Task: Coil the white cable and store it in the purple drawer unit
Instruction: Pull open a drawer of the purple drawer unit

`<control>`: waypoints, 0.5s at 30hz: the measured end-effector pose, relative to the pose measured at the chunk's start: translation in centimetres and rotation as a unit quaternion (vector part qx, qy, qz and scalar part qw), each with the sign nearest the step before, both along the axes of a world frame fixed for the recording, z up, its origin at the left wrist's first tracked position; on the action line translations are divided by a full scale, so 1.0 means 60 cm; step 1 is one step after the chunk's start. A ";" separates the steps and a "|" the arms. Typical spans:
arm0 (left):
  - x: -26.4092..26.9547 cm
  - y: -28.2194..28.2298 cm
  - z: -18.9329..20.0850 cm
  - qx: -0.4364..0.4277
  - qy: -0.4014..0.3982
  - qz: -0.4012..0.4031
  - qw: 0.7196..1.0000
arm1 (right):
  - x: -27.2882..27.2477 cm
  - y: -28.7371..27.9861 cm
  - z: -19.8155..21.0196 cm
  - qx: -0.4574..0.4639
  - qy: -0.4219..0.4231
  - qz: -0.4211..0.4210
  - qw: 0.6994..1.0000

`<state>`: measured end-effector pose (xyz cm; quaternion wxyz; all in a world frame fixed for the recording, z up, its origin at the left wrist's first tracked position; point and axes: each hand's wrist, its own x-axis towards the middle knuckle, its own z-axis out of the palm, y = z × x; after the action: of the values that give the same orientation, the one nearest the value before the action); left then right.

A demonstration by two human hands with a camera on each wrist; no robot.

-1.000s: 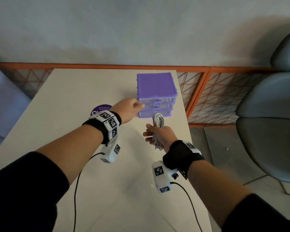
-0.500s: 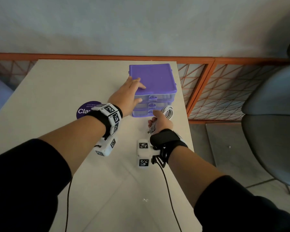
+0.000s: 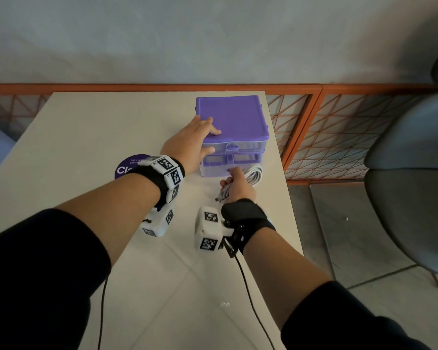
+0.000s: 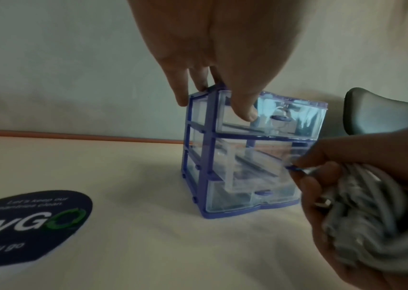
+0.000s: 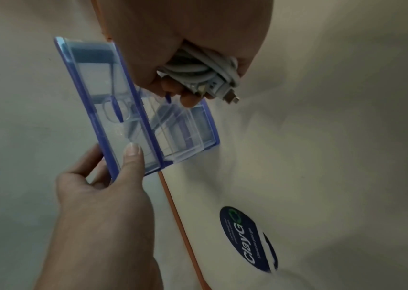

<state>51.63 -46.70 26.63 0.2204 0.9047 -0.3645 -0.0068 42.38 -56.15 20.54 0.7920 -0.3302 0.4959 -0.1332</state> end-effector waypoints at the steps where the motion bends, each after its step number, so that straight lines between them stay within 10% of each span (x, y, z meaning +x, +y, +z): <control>1: 0.002 0.000 0.001 0.004 0.003 0.000 1.000 | -0.012 0.007 0.001 0.003 0.002 -0.004 1.000; 15: 0.013 0.009 0.019 0.024 0.054 -0.028 0.998 | -0.152 0.078 0.012 -0.122 0.005 -0.034 0.992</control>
<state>52.41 -46.16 27.75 0.2176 0.8976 -0.3767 -0.0705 33.26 -51.49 21.27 0.7384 -0.4080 0.4909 -0.2176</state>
